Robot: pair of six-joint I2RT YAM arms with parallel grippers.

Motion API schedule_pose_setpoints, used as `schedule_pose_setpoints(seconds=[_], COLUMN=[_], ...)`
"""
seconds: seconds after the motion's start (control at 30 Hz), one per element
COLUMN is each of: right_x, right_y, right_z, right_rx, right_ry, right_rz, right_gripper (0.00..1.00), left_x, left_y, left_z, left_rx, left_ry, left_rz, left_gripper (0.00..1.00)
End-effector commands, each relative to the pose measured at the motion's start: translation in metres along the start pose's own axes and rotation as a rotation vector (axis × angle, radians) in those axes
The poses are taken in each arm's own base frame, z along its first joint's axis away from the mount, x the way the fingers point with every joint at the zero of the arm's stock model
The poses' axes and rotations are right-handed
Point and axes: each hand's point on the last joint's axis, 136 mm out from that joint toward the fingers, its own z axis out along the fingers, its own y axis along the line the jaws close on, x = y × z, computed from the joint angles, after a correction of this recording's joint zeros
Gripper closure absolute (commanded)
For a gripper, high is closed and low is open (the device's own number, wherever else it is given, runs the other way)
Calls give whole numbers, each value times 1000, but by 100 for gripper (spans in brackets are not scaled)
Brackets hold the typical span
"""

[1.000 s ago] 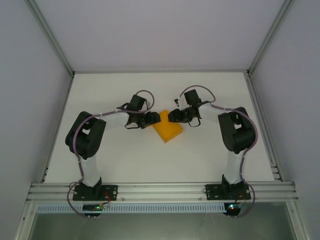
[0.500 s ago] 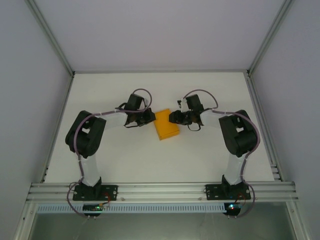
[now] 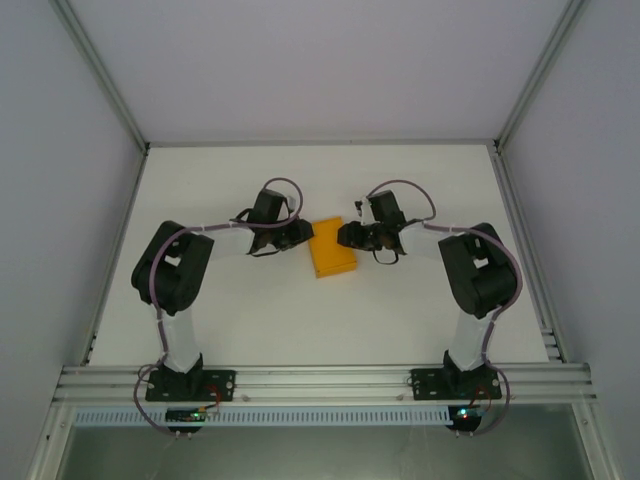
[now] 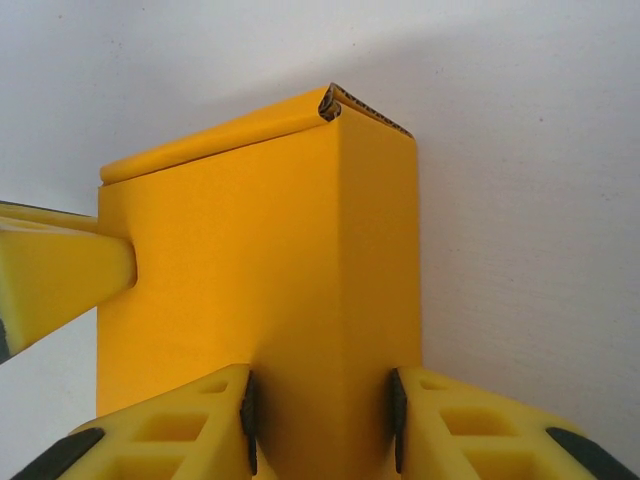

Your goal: Assemble paper box

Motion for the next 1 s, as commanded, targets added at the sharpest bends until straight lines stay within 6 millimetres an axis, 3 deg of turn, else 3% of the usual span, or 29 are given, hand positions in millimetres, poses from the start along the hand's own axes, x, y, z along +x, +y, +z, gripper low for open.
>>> schedule_pose_setpoints(seconds=[0.0, 0.13, 0.23, 0.43, 0.73, 0.97], right_x=[91, 97, 98, 99, 99, 104], right_y=[-48, -57, -58, -54, -51, -52], right_z=[12, 6, 3, 2, -1, 0], right_rx=[224, 295, 325, 327, 341, 339], right_ry=[255, 268, 267, 266, 263, 284], right_rz=[82, 114, 119, 133, 131, 144], right_gripper=[64, 64, 65, 65, 65, 66], left_x=[45, 43, 45, 59, 83, 89], left_y=[34, 30, 25, 10, -8, 3], left_z=[11, 1, -8, -23, -26, -5], left_rx=[-131, -146, -143, -60, 21, 27], left_ry=[153, 149, 146, 156, 205, 219], left_rz=[-11, 12, 24, 18, 22, -19], left_gripper=[69, 48, 39, 33, 36, 54])
